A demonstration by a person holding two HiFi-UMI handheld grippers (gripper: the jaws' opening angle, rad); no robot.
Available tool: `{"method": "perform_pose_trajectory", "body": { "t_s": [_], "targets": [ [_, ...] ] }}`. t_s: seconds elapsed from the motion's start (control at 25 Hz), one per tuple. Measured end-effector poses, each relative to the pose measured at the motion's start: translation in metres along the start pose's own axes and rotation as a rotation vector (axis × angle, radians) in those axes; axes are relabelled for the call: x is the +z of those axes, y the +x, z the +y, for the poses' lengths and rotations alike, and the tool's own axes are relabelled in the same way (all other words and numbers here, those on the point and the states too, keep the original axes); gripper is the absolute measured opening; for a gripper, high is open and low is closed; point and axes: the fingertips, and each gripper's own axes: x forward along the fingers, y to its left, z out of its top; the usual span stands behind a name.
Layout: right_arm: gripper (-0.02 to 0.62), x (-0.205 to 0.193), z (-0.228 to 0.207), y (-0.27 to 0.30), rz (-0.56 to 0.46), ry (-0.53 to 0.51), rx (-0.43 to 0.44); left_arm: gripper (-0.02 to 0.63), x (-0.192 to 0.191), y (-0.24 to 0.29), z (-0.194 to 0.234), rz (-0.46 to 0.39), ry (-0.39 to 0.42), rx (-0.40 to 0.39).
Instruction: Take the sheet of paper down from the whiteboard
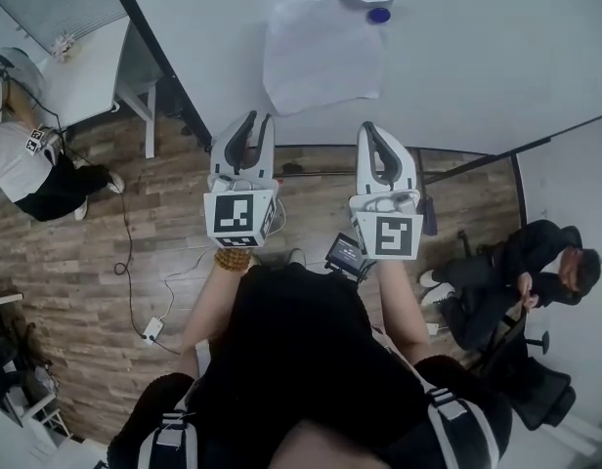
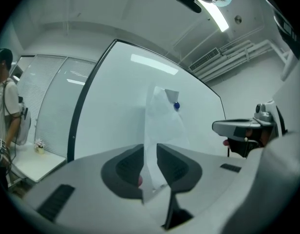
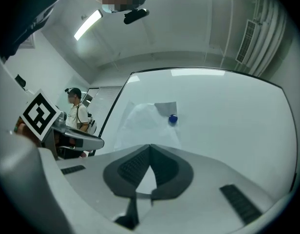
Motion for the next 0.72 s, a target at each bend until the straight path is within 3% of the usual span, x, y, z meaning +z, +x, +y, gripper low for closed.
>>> {"method": "perform_pose_trajectory", "body": {
  "t_s": [0.28,0.72],
  "targets": [
    [-0.002,0.006,0.001,0.013,-0.005,-0.047,-0.008,0.120,-0.002,0.023,0.010,0.007,-0.017,-0.070],
    [-0.002,0.007,-0.006,0.023,-0.012,-0.013,-0.058,0.138,-0.014,0.057,0.018,0.061,-0.012,-0.126]
  ]
}}
